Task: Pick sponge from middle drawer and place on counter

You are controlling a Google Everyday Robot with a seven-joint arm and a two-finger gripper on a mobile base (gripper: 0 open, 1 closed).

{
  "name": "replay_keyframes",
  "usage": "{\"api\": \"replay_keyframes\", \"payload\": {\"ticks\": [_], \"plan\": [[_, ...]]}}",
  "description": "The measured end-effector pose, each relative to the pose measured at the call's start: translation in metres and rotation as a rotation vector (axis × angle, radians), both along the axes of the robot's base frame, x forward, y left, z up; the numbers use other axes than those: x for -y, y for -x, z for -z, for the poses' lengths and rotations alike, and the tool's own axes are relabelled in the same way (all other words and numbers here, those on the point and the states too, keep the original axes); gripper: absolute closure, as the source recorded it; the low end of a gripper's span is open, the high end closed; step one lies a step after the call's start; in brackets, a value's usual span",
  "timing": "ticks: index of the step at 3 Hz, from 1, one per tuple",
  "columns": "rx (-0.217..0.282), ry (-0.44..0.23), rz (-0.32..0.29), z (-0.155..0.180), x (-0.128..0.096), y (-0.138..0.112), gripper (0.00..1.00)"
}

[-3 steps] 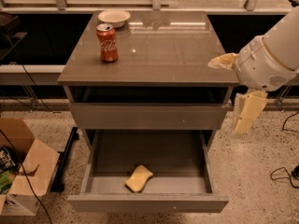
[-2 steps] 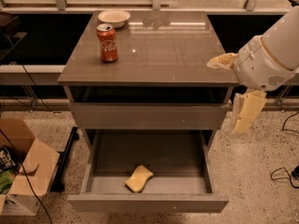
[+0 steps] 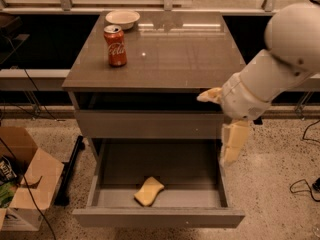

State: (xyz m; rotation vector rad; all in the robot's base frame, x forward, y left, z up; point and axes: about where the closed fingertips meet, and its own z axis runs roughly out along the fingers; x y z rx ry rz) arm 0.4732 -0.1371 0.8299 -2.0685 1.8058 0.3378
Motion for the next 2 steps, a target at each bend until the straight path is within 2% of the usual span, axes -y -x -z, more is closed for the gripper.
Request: {"api": "replay_keyframes", "payload": {"ticks": [1, 2], "plan": [[-0.046, -0.036, -0.088, 0.047, -0.026, -0.008, 0.00], [-0.053, -0.065, -0.167, 0.088, -0.051, -0.011, 0.00]]}}
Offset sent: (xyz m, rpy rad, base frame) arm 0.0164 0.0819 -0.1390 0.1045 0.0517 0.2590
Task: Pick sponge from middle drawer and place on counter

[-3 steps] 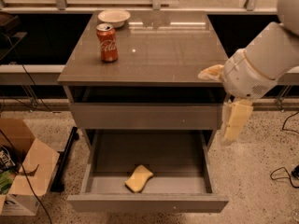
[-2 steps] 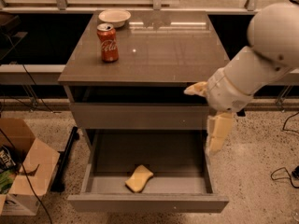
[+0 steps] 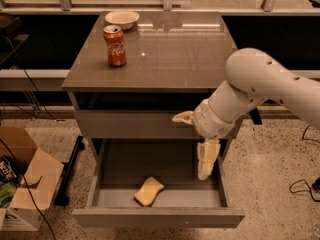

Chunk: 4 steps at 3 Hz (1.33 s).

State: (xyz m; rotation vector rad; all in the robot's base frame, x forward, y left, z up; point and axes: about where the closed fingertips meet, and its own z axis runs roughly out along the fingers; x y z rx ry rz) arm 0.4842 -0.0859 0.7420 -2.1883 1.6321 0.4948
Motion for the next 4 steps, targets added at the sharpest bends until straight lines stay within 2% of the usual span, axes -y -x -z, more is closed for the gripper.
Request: {"api": "replay_keyframes", "payload": {"ticks": [1, 3, 4], "plan": [[-0.022, -0.035, -0.005, 0.049, -0.015, -0.002, 0.00], [-0.043, -0.004, 0.033, 0.075, -0.020, -0.006, 0.00], [-0.006, 0.005, 0.005, 0.107, -0.035, -0.010, 0.00]]}}
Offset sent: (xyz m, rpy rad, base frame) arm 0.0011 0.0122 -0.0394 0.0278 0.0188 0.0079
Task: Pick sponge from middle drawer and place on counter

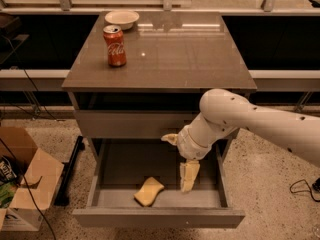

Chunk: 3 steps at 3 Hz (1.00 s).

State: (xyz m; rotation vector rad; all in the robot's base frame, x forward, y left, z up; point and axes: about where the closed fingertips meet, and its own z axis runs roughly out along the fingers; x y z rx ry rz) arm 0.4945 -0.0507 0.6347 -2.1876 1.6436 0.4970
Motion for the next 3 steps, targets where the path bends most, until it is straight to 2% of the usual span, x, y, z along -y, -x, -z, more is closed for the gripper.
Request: {"api": "replay_keyframes", "payload": {"ticks": [1, 2, 3], "plan": [[0.081, -0.010, -0.053, 0.020, -0.016, -0.012, 0.00], [0.151, -0.052, -0.117, 0.036, -0.033, -0.024, 0.00], [0.151, -0.044, -0.121, 0.039, -0.034, -0.025, 0.00]]}}
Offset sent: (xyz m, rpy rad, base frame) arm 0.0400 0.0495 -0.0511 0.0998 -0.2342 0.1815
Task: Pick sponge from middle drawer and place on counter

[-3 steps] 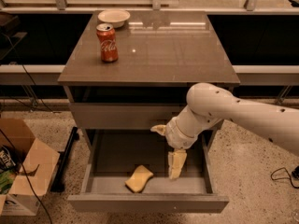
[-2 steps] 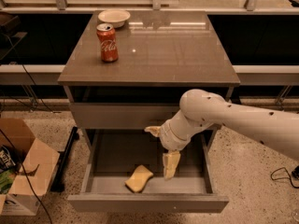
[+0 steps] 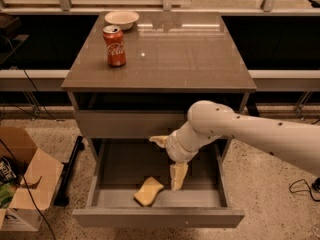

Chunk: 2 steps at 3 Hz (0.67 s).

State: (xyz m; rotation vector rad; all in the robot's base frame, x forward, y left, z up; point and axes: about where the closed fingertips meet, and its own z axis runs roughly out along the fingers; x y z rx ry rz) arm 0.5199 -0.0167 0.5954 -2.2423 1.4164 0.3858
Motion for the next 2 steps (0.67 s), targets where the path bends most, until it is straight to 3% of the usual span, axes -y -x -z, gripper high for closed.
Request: {"api": "replay_keyframes", "payload": {"ticks": [2], "plan": [[0.029, 0.160, -0.091, 0.067, -0.025, -0.022, 0.00]]}}
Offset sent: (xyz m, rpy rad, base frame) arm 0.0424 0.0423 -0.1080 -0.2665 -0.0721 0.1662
